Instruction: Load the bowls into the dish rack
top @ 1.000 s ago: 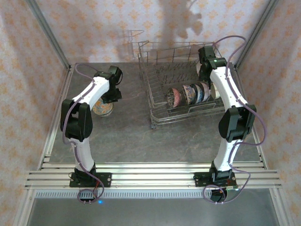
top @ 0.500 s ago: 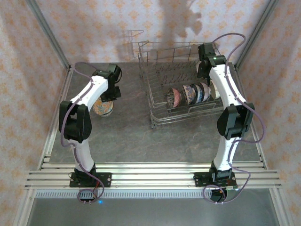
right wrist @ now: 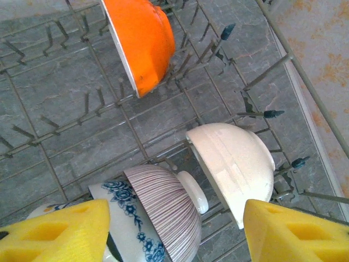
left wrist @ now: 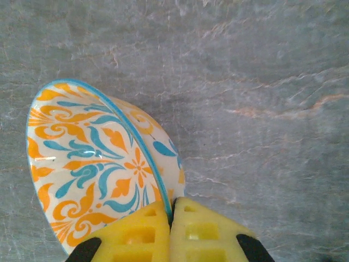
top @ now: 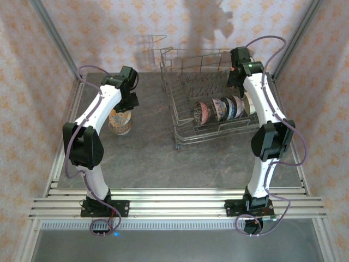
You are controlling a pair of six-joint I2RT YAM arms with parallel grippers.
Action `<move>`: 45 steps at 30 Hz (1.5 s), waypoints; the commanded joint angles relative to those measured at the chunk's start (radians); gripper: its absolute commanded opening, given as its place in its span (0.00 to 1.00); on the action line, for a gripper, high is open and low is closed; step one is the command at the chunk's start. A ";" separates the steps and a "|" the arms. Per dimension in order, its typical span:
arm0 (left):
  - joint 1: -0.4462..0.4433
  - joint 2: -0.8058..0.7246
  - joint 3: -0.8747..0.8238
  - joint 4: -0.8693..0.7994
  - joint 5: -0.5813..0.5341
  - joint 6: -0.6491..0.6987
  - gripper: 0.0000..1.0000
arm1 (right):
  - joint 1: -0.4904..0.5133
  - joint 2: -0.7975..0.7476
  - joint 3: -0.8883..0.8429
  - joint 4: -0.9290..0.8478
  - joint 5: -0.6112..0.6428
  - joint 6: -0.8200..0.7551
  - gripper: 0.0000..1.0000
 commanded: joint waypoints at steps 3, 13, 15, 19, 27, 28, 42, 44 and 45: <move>0.003 -0.112 0.053 0.020 0.010 -0.126 0.00 | 0.021 -0.018 0.047 -0.023 -0.062 -0.010 0.65; -0.077 -0.207 0.100 0.276 0.013 -0.371 0.00 | 0.150 -0.125 0.039 0.077 -0.320 -0.096 0.62; -0.106 -0.196 0.151 0.304 -0.005 -0.391 0.00 | 0.201 -0.157 0.018 0.118 -0.374 -0.129 0.61; -0.151 -0.155 0.238 0.349 -0.010 -0.444 0.00 | 0.281 -0.203 -0.029 0.222 -0.464 -0.147 0.60; -0.216 -0.094 0.373 0.403 -0.018 -0.506 0.00 | 0.397 -0.249 -0.140 0.441 -0.513 -0.164 0.58; -0.220 -0.090 0.381 0.410 -0.016 -0.511 0.00 | 0.404 -0.250 -0.150 0.461 -0.510 -0.163 0.58; -0.248 -0.033 0.445 0.420 -0.013 -0.579 0.00 | 0.542 -0.219 -0.251 0.711 -0.263 -0.188 0.55; -0.251 -0.034 0.444 0.425 -0.021 -0.588 0.00 | 0.556 -0.197 -0.243 0.733 -0.178 -0.182 0.54; -0.252 -0.036 0.441 0.429 -0.023 -0.593 0.00 | 0.562 -0.181 -0.236 0.739 -0.145 -0.175 0.53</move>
